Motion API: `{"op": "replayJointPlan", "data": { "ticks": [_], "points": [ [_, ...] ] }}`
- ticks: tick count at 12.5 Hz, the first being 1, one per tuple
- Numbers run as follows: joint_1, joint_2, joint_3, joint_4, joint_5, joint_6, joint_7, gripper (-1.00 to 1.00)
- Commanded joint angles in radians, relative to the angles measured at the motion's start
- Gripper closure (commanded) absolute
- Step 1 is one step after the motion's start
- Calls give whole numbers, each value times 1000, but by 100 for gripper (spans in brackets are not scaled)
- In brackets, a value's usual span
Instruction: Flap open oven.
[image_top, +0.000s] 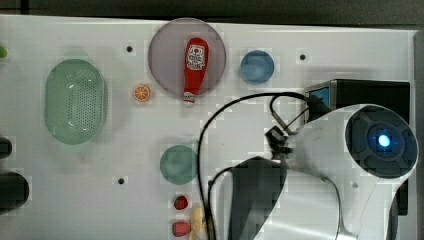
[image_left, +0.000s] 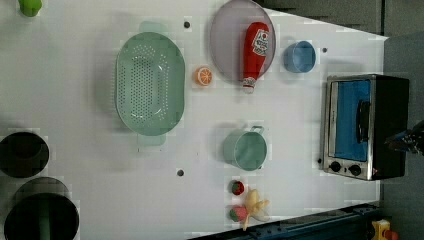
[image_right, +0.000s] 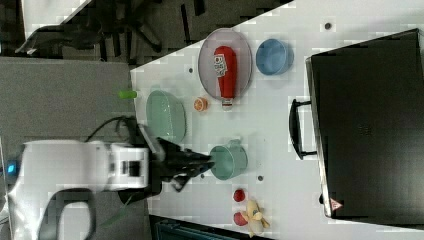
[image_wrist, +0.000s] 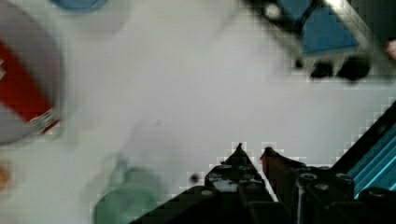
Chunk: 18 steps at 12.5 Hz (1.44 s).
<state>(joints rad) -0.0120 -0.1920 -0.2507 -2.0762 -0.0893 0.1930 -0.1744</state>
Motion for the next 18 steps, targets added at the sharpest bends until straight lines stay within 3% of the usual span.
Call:
{"op": "replayJointPlan", "data": {
  "ticks": [1, 9, 13, 18],
  "points": [
    [-15, -2, -49, -88, -93, 130, -291, 65],
    [-16, 116, -181, -174, -117, 457, -860, 65],
    [-17, 214, -205, -175, -117, 613, -869, 65],
    [-17, 305, -205, -176, -115, 670, -868, 65]
  ]
}}
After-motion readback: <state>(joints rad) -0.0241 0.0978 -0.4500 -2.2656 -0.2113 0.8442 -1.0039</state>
